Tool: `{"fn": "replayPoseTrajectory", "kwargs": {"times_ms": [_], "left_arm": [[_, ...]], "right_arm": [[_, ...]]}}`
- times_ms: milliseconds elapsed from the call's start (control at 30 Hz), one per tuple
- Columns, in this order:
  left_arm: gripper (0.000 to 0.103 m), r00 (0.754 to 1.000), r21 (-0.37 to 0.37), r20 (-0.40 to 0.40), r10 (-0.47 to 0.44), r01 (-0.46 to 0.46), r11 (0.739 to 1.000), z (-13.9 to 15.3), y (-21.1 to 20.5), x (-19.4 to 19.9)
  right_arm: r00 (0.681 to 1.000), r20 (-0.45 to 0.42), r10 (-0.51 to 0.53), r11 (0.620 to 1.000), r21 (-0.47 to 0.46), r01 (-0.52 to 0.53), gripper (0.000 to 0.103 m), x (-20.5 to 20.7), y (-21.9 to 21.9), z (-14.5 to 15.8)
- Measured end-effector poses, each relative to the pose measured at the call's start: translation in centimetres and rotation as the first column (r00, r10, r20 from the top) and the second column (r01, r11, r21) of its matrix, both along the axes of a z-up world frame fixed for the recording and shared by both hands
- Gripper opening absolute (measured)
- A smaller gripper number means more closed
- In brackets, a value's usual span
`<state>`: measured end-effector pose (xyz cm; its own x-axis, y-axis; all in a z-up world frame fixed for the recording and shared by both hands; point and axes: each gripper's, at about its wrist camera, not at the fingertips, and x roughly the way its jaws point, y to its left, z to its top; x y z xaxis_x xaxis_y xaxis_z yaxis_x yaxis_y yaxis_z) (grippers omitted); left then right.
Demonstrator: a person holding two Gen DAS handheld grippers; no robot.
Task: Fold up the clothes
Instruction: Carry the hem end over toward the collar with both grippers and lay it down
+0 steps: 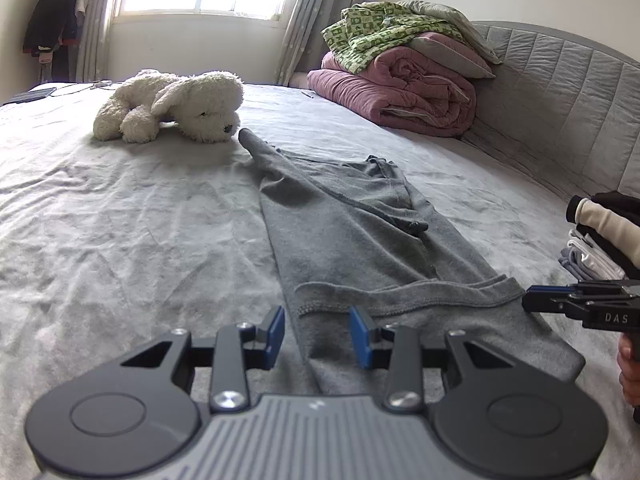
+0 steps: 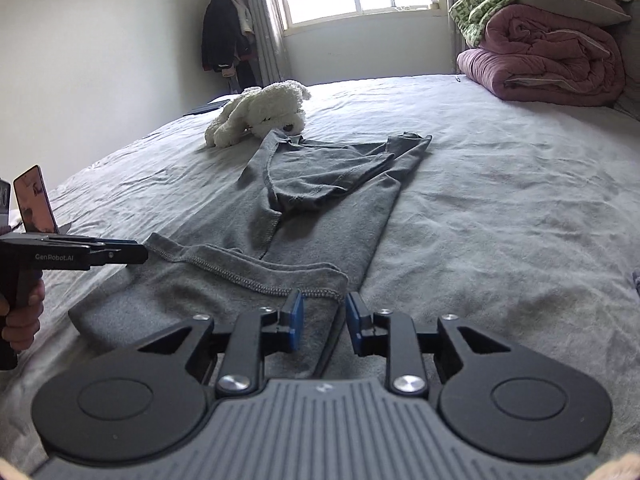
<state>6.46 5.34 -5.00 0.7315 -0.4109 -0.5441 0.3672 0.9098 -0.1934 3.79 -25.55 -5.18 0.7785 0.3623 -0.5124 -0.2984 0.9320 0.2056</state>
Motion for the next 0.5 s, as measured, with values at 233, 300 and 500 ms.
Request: {"fn": "replayPoseTrajectory", "kwargs": {"times_ms": [233, 300, 500], "left_arm": [[0.008, 0.999, -0.027, 0.047, 0.003, -0.002, 1.000, -0.1, -1.1, 0.4], [0.007, 0.995, -0.073, 0.097, 0.016, -0.009, 0.997, 0.4, -0.8, 0.1], [0.008, 0.991, -0.081, 0.115, 0.064, -0.055, 0.995, 0.2, -1.0, 1.0]], "right_arm": [[0.997, 0.070, -0.025, 1.000, 0.018, 0.024, 0.010, 0.2, 0.8, -0.2], [0.991, 0.126, -0.034, 0.999, 0.021, 0.032, 0.009, -0.3, 0.9, 0.5], [0.984, 0.167, -0.055, 0.998, -0.030, 0.061, 0.009, 0.3, 1.1, 0.9]]}}
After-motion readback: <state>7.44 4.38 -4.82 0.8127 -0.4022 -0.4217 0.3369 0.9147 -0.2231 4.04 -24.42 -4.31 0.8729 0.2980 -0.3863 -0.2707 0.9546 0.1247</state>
